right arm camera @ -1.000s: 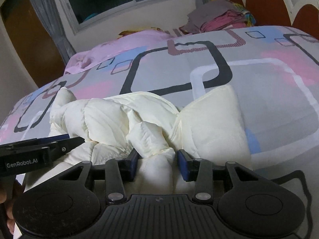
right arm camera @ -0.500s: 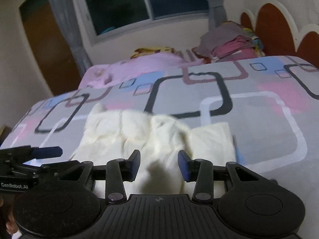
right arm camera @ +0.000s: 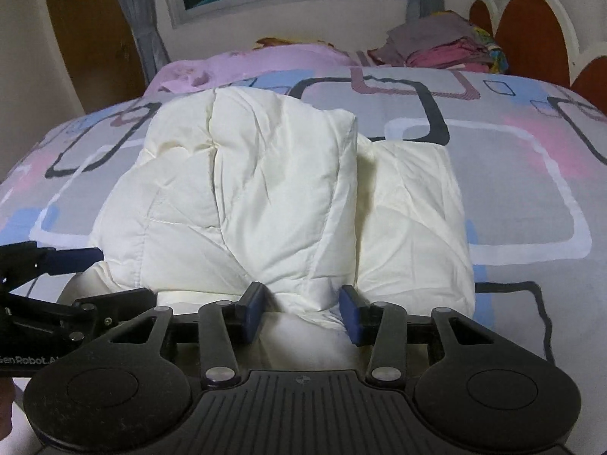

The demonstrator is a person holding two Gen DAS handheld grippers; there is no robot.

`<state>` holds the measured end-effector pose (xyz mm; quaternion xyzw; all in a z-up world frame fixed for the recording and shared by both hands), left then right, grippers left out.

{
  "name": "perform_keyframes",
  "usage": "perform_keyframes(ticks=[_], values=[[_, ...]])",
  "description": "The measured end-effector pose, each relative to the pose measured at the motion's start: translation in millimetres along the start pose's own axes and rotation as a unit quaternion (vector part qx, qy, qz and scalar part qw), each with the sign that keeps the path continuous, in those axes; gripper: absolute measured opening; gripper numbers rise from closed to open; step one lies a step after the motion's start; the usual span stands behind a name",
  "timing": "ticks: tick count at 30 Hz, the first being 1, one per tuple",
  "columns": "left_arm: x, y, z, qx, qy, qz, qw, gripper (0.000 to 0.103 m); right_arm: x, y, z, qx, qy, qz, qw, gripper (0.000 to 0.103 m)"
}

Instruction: Fold large clothes

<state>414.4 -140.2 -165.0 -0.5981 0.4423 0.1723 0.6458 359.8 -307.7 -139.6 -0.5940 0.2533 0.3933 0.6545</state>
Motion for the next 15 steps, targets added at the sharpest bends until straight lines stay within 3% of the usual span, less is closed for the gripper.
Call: perform_keyframes(ticks=[2, 4, 7, 9, 12, 15], values=[[-10.9, -5.8, 5.0, -0.010, 0.010, -0.008, 0.9999, 0.078, -19.6, -11.2, -3.6, 0.003, 0.001, -0.034, 0.999, 0.043], [-22.0, -16.3, 13.6, -0.019, 0.012, -0.040, 0.9989, 0.082, -34.9, -27.8, -6.7, 0.006, -0.005, -0.065, 0.998, 0.043], [-20.7, -43.7, 31.1, -0.034, 0.009, -0.068, 0.9971, 0.070, -37.6, -62.7, -2.8, 0.003, -0.015, -0.088, 0.996, 0.043], [-11.8, -68.0, 45.0, -0.045, 0.009, -0.082, 0.9956, 0.056, -28.3, -86.8, 4.4, -0.012, -0.012, -0.093, 0.996, 0.043], [4.7, -99.5, 62.1, -0.075, 0.014, -0.092, 0.9928, 0.053, -6.2, -115.0, 14.5, -0.027, -0.012, -0.085, 0.996, 0.043], [22.6, -119.3, 56.8, -0.077, 0.048, -0.085, 0.9923, 0.049, 15.4, -122.8, 16.1, -0.043, 0.007, -0.066, 0.997, 0.043]])
Point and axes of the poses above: each gripper's, at about its wrist camera, not at the fingertips, and x roughly the way its jaws point, z to its left, y to its underside, the point moved 6 cm from there along x, roughly the way its jaws point, and after that the axes turned 5 degrees about z, right-handed, at the moved point
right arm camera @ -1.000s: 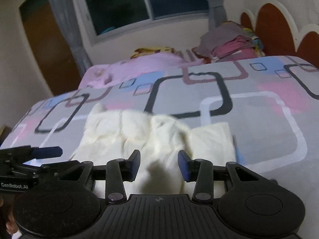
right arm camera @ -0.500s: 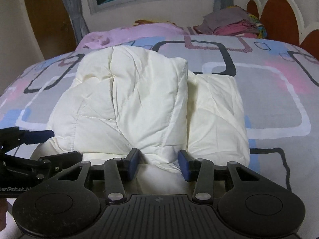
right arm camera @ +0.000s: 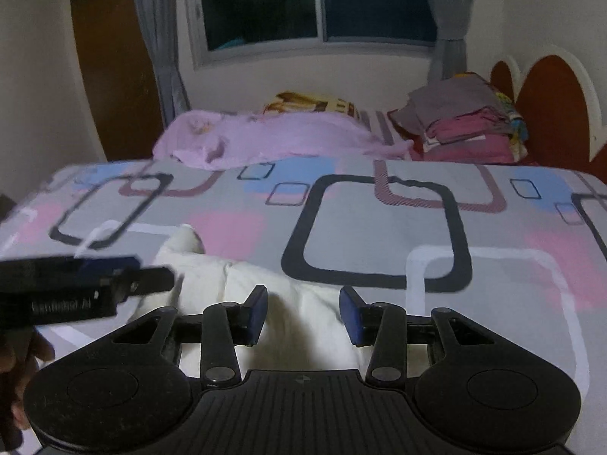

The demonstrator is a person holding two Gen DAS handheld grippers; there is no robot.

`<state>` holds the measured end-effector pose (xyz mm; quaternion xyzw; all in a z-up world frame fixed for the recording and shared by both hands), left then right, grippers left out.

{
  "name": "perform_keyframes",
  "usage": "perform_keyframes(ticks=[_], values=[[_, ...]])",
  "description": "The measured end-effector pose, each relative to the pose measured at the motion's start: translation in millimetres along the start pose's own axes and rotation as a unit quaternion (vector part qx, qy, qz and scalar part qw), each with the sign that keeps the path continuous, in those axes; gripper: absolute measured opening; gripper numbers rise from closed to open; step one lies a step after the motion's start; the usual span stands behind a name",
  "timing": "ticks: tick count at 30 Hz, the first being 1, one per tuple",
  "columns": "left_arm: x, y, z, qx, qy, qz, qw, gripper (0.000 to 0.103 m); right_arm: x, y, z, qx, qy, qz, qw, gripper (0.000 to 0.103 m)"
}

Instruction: Fold large clothes

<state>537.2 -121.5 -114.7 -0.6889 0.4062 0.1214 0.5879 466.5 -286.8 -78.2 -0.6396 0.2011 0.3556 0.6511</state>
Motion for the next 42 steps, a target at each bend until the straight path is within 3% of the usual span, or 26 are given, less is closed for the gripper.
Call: perform_keyframes(ticks=[5, 9, 16, 19, 21, 23, 28, 31, 33, 36, 39, 42], values=[[45.9, 10.3, -8.6, 0.015, -0.004, 0.038, 0.9992, 0.049, 43.9, 28.1, -24.3, 0.015, 0.026, 0.053, 0.998, 0.043], [60.3, 25.3, -6.2, 0.011, -0.014, 0.043, 0.9989, 0.051, 61.2, 49.7, -42.6, 0.054, 0.005, 0.059, 0.997, 0.043], [66.2, 29.5, -4.4, 0.032, -0.038, 0.058, 0.9971, 0.052, 70.5, 55.4, -42.8, 0.057, 0.005, 0.067, 0.996, 0.043], [50.0, 27.3, -12.5, 0.054, -0.049, 0.061, 0.9955, 0.054, 55.6, 49.9, -42.8, 0.053, 0.008, 0.064, 0.997, 0.043], [30.0, 26.5, -18.4, 0.063, -0.059, 0.053, 0.9948, 0.072, 31.9, 44.6, -43.1, 0.056, 0.000, 0.037, 0.998, 0.043], [8.2, 27.9, -24.2, 0.068, -0.062, 0.041, 0.9949, 0.080, 6.1, 43.7, -40.2, 0.051, -0.011, 0.015, 0.999, 0.043], [-23.4, 45.3, -40.8, 0.058, -0.055, 0.039, 0.9960, 0.080, -25.6, 63.6, -36.3, 0.047, -0.018, 0.007, 0.999, 0.043], [-12.8, 66.6, -40.8, 0.047, -0.057, 0.059, 0.9955, 0.081, -12.5, 82.9, -36.2, 0.062, -0.019, 0.032, 0.997, 0.043], [-4.3, 75.1, -36.1, 0.041, -0.069, 0.056, 0.9952, 0.087, -5.9, 88.3, -35.1, 0.064, -0.018, 0.038, 0.997, 0.047], [-3.2, 77.9, -36.0, 0.041, -0.079, 0.056, 0.9945, 0.087, -4.2, 89.0, -33.7, 0.058, -0.012, 0.047, 0.997, 0.051], [-20.6, 73.2, -42.3, 0.043, -0.080, 0.055, 0.9943, 0.083, -33.0, 85.2, -33.1, 0.051, -0.014, 0.019, 0.998, 0.051], [-48.7, 77.6, -51.2, 0.054, -0.074, 0.046, 0.9947, 0.085, -67.2, 91.2, -35.1, 0.048, -0.027, -0.004, 0.998, 0.051]])
Point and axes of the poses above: each gripper's, at about its wrist camera, not at the fingertips, and x roughly the way its jaws point, z to its left, y to its underside, the point moved 6 cm from there along x, roughly the way its jaws point, and after that the axes turned 5 degrees about z, right-handed, at the moved point
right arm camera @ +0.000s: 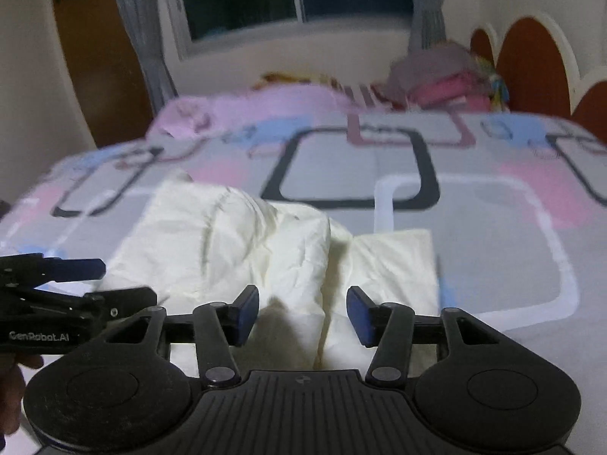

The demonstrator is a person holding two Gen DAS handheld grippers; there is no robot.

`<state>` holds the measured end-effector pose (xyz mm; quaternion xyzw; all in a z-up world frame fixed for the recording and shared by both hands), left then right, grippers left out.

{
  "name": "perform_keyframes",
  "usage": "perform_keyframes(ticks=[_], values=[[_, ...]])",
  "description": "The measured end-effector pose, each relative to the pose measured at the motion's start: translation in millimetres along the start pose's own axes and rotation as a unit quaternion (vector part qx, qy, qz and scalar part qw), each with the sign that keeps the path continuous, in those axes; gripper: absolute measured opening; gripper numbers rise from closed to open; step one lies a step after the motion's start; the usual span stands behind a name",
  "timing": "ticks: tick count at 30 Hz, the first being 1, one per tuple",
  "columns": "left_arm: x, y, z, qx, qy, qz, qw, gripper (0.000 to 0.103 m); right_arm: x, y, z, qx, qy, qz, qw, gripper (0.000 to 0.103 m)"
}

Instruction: Fold large clothes

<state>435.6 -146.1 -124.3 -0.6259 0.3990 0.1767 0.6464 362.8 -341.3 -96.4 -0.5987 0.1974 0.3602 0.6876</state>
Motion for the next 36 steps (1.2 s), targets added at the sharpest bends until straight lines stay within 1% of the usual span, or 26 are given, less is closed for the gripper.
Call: perform_keyframes(ticks=[2, 3, 5, 6, 8, 10, 11, 12, 14, 19, 20, 21, 22, 23, 24, 25, 26, 28, 29, 31, 32, 33, 35, 36], values=[[-18.7, 9.7, -6.9, 0.007, 0.014, -0.007, 0.9999, 0.084, -18.2, 9.5, 0.2, 0.000, -0.012, -0.003, 1.000, 0.051], [-25.5, 16.2, -9.1, 0.013, 0.018, -0.007, 0.9997, 0.079, -24.4, 16.4, 0.7, -0.001, -0.017, 0.001, 1.000, 0.051], [-30.9, 30.6, -10.6, 0.014, 0.025, 0.007, 0.9996, 0.067, -28.8, 29.1, 3.4, 0.000, -0.024, 0.011, 1.000, 0.051], [-31.0, 37.6, -10.8, 0.012, 0.028, 0.014, 0.9994, 0.067, -27.5, 36.7, 5.1, -0.001, -0.027, 0.020, 0.999, 0.051], [-25.3, 50.1, -9.9, 0.004, 0.028, 0.026, 0.9993, 0.067, -16.4, 51.9, 8.2, -0.008, -0.020, 0.041, 0.999, 0.051], [-17.0, 59.8, -8.3, 0.004, 0.022, 0.033, 0.9992, 0.071, 2.0, 67.5, 10.1, -0.003, -0.016, 0.061, 0.998, 0.051], [-12.0, 63.5, -7.0, 0.010, 0.016, 0.035, 0.9992, 0.075, 8.0, 72.8, 10.6, -0.002, -0.014, 0.060, 0.998, 0.051], [-7.1, 66.1, -5.1, 0.011, 0.011, 0.039, 0.9991, 0.075, 11.8, 76.7, 10.2, 0.000, -0.012, 0.059, 0.998, 0.051], [-3.3, 68.2, -2.4, 0.005, 0.010, 0.043, 0.9990, 0.075, 16.1, 78.2, 10.8, 0.008, -0.009, 0.061, 0.998, 0.051], [-6.7, 67.9, -4.1, 0.011, 0.005, 0.043, 0.9990, 0.075, 12.8, 76.3, 8.1, -0.014, -0.015, 0.067, 0.998, 0.052], [-11.5, 66.7, -4.1, 0.008, 0.007, 0.042, 0.9991, 0.074, 7.3, 72.4, 5.3, -0.014, -0.011, 0.067, 0.998, 0.053], [-18.3, 63.9, -2.2, 0.002, 0.010, 0.034, 0.9994, 0.076, -2.0, 67.2, 1.4, -0.012, 0.000, 0.057, 0.998, 0.053], [-26.1, 61.0, 1.7, -0.006, 0.008, 0.021, 0.9997, 0.083, -14.1, 61.2, -4.8, -0.008, 0.010, 0.034, 0.999, 0.064], [-32.8, 59.0, 7.7, -0.014, 0.001, 0.003, 0.9999, 0.096, -24.0, 57.1, -11.7, 0.000, 0.018, 0.013, 1.000, 0.086], [-38.1, 57.6, 16.0, -0.024, -0.005, -0.014, 0.9996, 0.102, -31.2, 53.0, -22.8, 0.015, 0.016, 0.000, 1.000, 0.091], [-39.9, 56.7, 27.1, -0.037, -0.004, -0.022, 0.9991, 0.102, -34.2, 50.5, -36.6, 0.039, 0.007, 0.002, 0.999, 0.091], [-36.8, 56.8, 36.1, -0.049, 0.004, -0.013, 0.9987, 0.101, -34.2, 49.9, -49.2, 0.063, -0.001, 0.006, 0.998, 0.091], [-25.7, 58.5, 59.2, -0.085, 0.016, 0.010, 0.9962, 0.096, -27.3, 51.9, -80.0, 0.123, -0.017, 0.021, 0.992, 0.091], [-20.6, 59.3, 70.3, -0.108, 0.030, 0.018, 0.9935, 0.093, -23.5, 53.6, -93.4, 0.153, -0.024, 0.029, 0.988, 0.091], [-14.1, 61.1, 84.4, -0.158, 0.067, 0.029, 0.9847, 0.093, -16.2, 59.6, -115.7, 0.219, -0.058, 0.043, 0.973, 0.091], [-12.5, 61.7, 89.5, -0.178, 0.083, 0.031, 0.9800, 0.093, -14.4, 61.2, -122.3, 0.235, -0.064, 0.050, 0.969, 0.091], [-12.6, 62.2, 91.9, -0.188, 0.087, 0.029, 0.9779, 0.092, -13.5, 62.3, -126.4, 0.241, -0.064, 0.054, 0.967, 0.091], [-12.6, 63.5, 93.3, -0.192, 0.084, 0.026, 0.9774, 0.092, -12.3, 64.0, -129.1, 0.246, -0.076, 0.056, 0.965, 0.091], [-11.4, 65.3, 92.3, -0.194, 0.088, 0.028, 0.9766, 0.092, -9.0, 64.6, -129.7, 0.256, -0.092, 0.060, 0.960, 0.091]])
Point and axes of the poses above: each gripper's, at about its wrist camera, not at the fingertips, and x roughly the way its jaws point, z to its left, y to its underside, the point moved 6 cm from there along x, roughly the way its jaws point, and after that the axes turned 5 degrees about z, right-handed, at the moved point
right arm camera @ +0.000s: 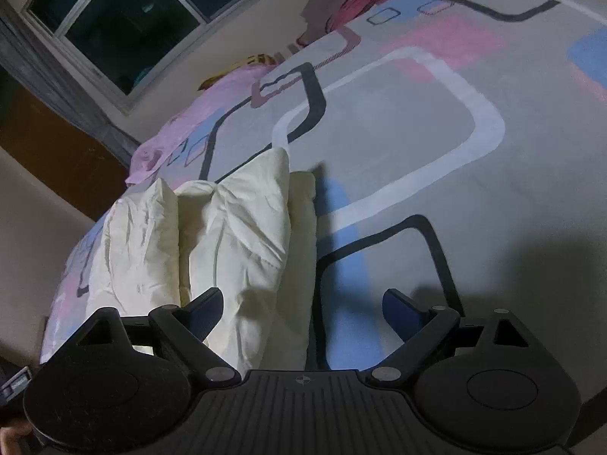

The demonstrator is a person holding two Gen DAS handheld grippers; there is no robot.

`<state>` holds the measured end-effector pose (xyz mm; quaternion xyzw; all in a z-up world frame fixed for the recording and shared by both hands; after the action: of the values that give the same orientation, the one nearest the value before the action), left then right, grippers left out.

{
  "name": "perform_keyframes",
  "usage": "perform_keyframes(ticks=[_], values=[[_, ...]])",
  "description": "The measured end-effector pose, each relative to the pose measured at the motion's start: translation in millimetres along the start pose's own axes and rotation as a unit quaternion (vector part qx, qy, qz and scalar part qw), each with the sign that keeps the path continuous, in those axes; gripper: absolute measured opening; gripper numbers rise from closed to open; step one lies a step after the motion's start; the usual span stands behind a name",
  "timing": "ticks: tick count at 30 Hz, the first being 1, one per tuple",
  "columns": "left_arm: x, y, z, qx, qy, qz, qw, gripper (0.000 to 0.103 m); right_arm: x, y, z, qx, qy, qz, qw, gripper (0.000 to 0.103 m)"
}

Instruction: Fold large clothes

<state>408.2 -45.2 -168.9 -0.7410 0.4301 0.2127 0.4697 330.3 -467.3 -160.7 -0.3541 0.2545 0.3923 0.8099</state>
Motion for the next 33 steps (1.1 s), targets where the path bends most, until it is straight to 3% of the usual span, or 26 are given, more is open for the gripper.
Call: perform_keyframes(ticks=[6, 7, 8, 9, 12, 14, 16, 17, 18, 19, 25, 29, 31, 33], values=[[7.9, 8.3, 1.1, -0.029, 0.020, 0.011, 0.9993, 0.093, 15.3, 5.0, -12.3, 0.060, -0.043, 0.028, 0.997, 0.091], [8.2, 9.9, -0.3, -0.029, 0.019, 0.011, 0.9994, 0.093, 16.5, 7.2, -10.5, 0.057, -0.048, 0.032, 0.997, 0.087], [7.9, 12.1, -0.1, -0.029, 0.018, 0.011, 0.9994, 0.093, 18.9, 9.7, -7.9, 0.054, -0.053, 0.040, 0.996, 0.065], [9.1, 12.3, 0.9, -0.031, 0.019, 0.011, 0.9993, 0.093, 23.7, 12.9, -6.1, 0.055, -0.056, 0.053, 0.996, 0.056], [11.5, 14.1, 1.3, -0.038, 0.022, 0.015, 0.9989, 0.093, 36.3, 29.3, 8.5, 0.049, -0.070, 0.085, 0.993, 0.048], [12.7, 13.6, 1.1, -0.039, 0.023, 0.016, 0.9989, 0.093, 36.9, 33.4, 19.0, 0.015, -0.057, 0.083, 0.995, 0.048], [11.9, 10.7, -0.5, -0.034, 0.023, 0.015, 0.9990, 0.094, 28.0, 25.6, 16.8, 0.017, -0.054, 0.065, 0.996, 0.048], [10.6, 8.5, -1.8, -0.028, 0.020, 0.012, 0.9993, 0.096, 23.2, 21.2, 13.6, 0.017, -0.048, 0.052, 0.997, 0.057], [11.2, 6.1, -2.3, -0.023, 0.019, 0.009, 0.9995, 0.099, 18.0, 16.4, 9.7, 0.016, -0.038, 0.038, 0.998, 0.070], [11.6, 4.0, -2.0, -0.019, 0.019, 0.008, 0.9996, 0.100, 12.8, 11.5, 6.4, 0.014, -0.032, 0.021, 0.999, 0.095], [27.3, 1.3, -2.3, -0.034, 0.049, 0.034, 0.9976, 0.100, 34.9, 0.0, -12.9, 0.048, -0.078, 0.064, 0.994, 0.097], [42.4, -3.8, -10.1, -0.021, 0.059, 0.052, 0.9967, 0.102, 48.6, -0.6, 1.9, 0.040, -0.110, 0.082, 0.990, 0.096], [51.7, -5.4, -15.4, -0.016, 0.060, 0.062, 0.9961, 0.103, 61.2, 8.5, 20.6, 0.013, -0.115, 0.108, 0.987, 0.095], [59.0, -6.9, -20.1, -0.015, 0.056, 0.068, 0.9959, 0.103, 65.5, 15.5, 40.1, -0.034, -0.089, 0.103, 0.990, 0.094]])
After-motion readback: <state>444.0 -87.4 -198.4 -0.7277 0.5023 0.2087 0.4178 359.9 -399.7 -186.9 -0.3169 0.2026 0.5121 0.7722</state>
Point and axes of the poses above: each gripper's, at about its wrist camera, not at the fingertips, and x roughly the way its jaws point, z to its left, y to its underside, the point moved 6 cm from there along x, roughly the way its jaws point, and after that the axes turned 5 degrees about z, right-handed, at the moved point
